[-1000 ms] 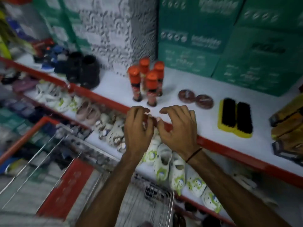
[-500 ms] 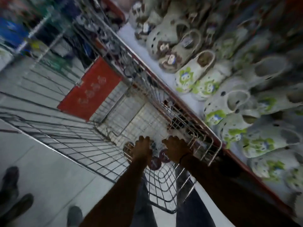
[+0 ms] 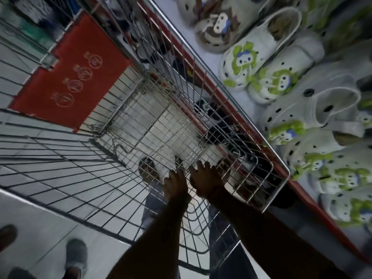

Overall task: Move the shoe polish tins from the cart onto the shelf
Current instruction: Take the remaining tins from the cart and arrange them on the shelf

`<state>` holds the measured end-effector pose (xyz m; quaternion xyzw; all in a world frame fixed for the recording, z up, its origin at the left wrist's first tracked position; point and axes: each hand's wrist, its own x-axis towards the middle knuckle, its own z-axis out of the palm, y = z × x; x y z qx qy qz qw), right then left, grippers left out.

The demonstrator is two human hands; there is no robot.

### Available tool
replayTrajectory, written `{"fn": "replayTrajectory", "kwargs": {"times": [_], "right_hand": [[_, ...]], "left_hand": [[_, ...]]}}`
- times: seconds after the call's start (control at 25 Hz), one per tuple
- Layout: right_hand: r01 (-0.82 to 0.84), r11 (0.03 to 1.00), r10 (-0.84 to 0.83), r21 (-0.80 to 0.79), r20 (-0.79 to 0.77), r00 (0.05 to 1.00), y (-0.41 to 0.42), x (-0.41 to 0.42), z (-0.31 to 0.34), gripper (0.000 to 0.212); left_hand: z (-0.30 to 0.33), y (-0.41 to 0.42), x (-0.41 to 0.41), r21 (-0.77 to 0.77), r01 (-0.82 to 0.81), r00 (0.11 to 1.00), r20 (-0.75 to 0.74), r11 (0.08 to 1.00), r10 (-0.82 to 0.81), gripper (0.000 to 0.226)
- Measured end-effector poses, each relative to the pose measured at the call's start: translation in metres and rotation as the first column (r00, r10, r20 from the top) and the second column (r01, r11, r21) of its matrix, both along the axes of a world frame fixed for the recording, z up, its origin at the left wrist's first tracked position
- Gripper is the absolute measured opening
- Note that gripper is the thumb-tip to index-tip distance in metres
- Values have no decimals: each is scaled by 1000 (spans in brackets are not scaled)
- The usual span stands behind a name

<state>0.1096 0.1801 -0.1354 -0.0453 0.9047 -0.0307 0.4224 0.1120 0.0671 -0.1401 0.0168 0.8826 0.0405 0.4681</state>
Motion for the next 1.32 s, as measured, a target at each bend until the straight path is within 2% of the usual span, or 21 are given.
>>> {"fn": "replayTrajectory", "kwargs": {"times": [0.16, 0.32, 0.4, 0.52, 0.68, 0.72, 0.8, 0.96, 1.0, 1.08, 1.16, 1.24, 1.32], "right_hand": [[118, 991, -124, -62, -113, 986, 10, -44, 56, 69], [148, 967, -218, -205, -375, 901, 12, -115, 162, 79], [157, 936, -309, -317, -520, 796, 12, -145, 223, 81], [133, 885, -434, -446, -688, 582, 17, -171, 322, 76], [54, 845, -521, -532, -795, 312, 45, -170, 431, 62], [54, 844, -529, -533, -815, 237, 59, -163, 455, 62], [104, 854, -520, -510, -845, 125, 96, -147, 492, 66], [292, 836, -480, -464, -877, -19, 172, -100, 532, 62], [358, 828, -461, -432, -887, -4, 190, -89, 534, 63], [528, 766, -480, -367, -873, 90, 227, -61, 537, 69], [647, 704, -492, -292, -858, 148, 249, -48, 532, 70], [709, 679, -455, -190, -867, 203, 262, -43, 524, 66], [728, 675, -418, -116, -874, 248, 271, -43, 515, 56]], "left_hand": [[52, -25, -54, 96, -61, 987, -144, 994, 74, 82], [147, -49, -121, 259, -68, 904, -392, 963, 169, 70], [203, -58, -152, 396, -29, 812, -526, 918, 252, 61], [292, -59, -190, 602, 106, 631, -656, 791, 415, 59], [389, -41, -216, 676, 288, 434, -724, 679, 536, 47], [412, -30, -217, 682, 358, 415, -728, 638, 545, 48], [453, 5, -217, 689, 483, 441, -725, 541, 529, 54], [505, 108, -206, 632, 670, 453, -764, 389, 460, 53], [512, 134, -202, 631, 690, 482, -766, 354, 426, 49], [524, 186, -192, 635, 702, 569, -773, 324, 281, 41], [523, 218, -191, 596, 691, 616, -782, 409, 99, 43], [513, 237, -193, 493, 725, 583, -811, 480, -49, 46], [503, 252, -193, 424, 751, 551, -825, 506, -127, 45]]}}
